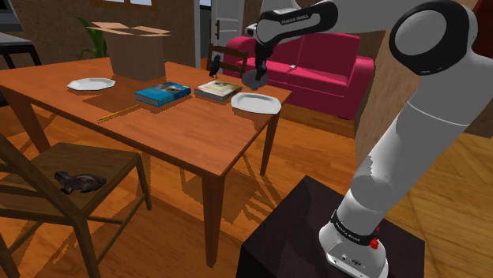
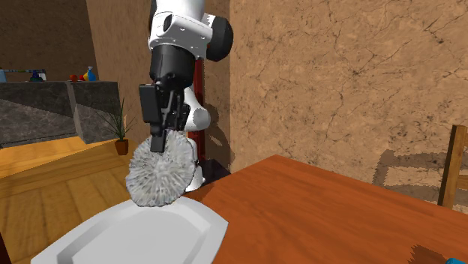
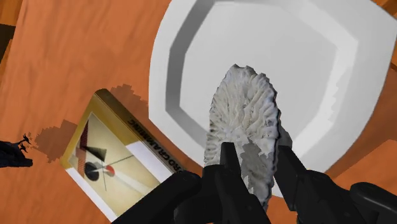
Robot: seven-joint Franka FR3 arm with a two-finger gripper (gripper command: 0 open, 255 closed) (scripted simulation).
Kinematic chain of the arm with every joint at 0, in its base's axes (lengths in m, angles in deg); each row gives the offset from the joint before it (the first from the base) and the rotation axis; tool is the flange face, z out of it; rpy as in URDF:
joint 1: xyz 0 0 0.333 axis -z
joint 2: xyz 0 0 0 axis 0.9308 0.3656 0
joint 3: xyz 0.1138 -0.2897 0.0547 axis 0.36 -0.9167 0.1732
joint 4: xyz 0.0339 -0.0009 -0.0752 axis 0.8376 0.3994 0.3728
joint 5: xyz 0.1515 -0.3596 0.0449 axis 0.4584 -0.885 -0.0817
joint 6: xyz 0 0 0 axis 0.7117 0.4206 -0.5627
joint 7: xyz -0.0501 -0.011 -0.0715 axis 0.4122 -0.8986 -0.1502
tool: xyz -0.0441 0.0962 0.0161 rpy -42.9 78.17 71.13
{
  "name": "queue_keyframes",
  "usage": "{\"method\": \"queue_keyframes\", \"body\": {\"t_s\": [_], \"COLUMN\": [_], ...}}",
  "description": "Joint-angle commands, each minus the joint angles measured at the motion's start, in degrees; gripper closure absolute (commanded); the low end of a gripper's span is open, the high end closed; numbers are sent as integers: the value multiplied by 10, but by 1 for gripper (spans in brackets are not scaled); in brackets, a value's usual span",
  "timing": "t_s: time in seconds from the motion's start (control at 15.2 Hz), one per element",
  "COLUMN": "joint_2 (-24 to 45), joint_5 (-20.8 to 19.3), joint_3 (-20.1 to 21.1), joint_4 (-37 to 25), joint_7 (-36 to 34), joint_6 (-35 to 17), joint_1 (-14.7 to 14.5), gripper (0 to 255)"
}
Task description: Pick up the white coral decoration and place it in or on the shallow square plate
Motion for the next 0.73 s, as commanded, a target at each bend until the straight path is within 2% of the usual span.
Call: {"method": "queue_keyframes", "body": {"t_s": [0.0, 0.66], "joint_2": [21, 34], "joint_5": [14, 10], "joint_3": [-16, -21], "joint_4": [-27, 27], "joint_7": [34, 30], "joint_6": [0, -68], "joint_1": [11, 16], "gripper": [255, 255]}}
